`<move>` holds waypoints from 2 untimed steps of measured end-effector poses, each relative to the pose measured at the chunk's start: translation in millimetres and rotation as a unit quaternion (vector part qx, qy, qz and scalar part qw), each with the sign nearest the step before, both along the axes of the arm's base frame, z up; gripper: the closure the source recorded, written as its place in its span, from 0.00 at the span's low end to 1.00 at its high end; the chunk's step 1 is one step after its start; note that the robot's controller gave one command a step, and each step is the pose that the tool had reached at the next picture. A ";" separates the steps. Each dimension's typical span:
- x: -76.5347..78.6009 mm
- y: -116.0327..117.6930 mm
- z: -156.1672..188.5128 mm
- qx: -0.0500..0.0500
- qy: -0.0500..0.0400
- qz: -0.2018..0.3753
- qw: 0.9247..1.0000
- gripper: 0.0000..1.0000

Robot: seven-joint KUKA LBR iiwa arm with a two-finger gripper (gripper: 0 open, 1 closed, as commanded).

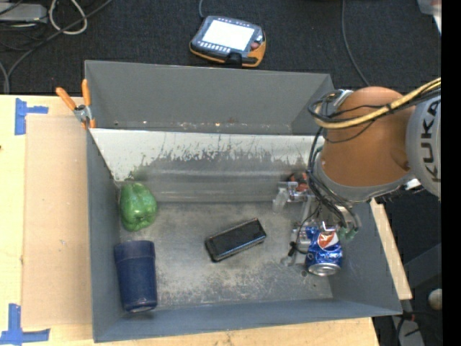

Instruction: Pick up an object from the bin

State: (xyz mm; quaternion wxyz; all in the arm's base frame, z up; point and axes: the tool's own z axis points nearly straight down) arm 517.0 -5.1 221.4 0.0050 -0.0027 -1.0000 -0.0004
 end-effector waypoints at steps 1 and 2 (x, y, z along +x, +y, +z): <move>1.5 0.0 4.3 0.000 -0.004 0.000 1.000 0.00; 43.2 59.5 -115.5 0.001 -0.005 0.073 0.997 0.00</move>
Offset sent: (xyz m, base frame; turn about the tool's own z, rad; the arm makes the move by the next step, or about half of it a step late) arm 0.0533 0.0764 -0.1514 -0.1942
